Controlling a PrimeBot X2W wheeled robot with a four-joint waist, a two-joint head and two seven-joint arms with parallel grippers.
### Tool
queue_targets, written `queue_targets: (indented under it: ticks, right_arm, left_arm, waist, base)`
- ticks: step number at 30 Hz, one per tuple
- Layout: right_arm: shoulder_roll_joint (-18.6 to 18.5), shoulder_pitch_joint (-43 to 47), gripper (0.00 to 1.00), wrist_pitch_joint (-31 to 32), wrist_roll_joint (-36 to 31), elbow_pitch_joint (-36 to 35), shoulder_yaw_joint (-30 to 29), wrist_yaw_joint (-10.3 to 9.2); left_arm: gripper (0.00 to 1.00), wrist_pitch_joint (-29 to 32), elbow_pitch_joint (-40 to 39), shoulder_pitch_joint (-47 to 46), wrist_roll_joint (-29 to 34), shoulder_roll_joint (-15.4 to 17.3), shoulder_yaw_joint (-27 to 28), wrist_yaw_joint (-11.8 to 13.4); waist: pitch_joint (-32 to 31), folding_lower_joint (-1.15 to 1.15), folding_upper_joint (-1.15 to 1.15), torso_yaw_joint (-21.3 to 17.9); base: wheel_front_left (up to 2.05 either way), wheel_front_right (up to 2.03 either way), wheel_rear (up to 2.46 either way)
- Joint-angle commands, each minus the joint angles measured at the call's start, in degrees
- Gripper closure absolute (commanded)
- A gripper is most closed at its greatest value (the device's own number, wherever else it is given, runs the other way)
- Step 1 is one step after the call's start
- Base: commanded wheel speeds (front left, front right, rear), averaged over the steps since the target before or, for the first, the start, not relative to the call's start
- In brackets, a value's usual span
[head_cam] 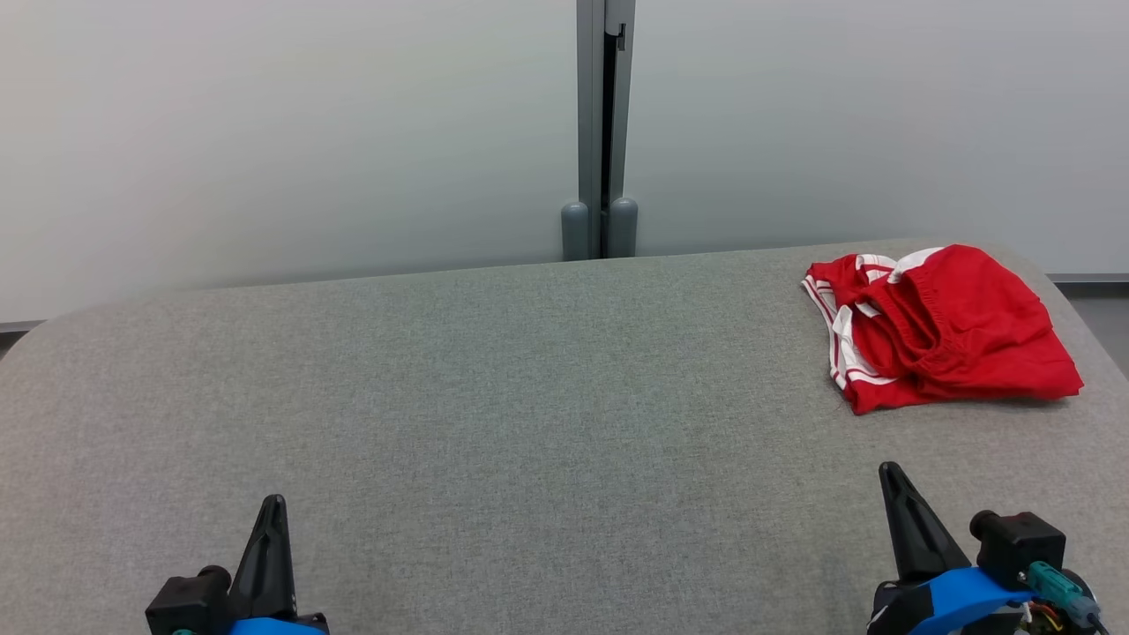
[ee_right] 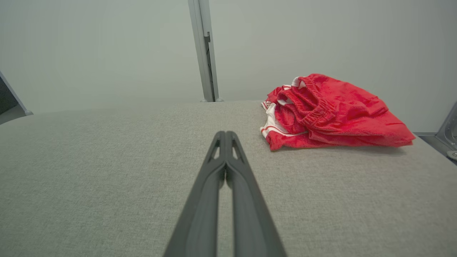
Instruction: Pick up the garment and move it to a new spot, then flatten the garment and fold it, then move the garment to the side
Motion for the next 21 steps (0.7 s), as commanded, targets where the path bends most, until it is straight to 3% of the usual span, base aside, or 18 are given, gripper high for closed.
queue_targets:
  ticks: [1,21]
  right_arm:
    - [-0.1,-0.7,1.00,0.7,2.0,-0.5,-0.5,0.00]
    - [0.9,-1.0,1.00,5.9,22.6,-3.1,-2.3,0.00]
  left_arm:
    - [1.00,0.8,-0.4,-1.0,-2.0,0.1,0.4,0.0]
    - [1.00,5.9,-1.9,-2.8,-24.0,0.1,0.9,-0.1]
  waist:
    - [0.0,0.00,-0.01,0.0]
    - [0.5,0.00,-0.01,0.4]
  base:
    - [0.00,0.00,0.00]
    - [0.00,0.00,0.00]
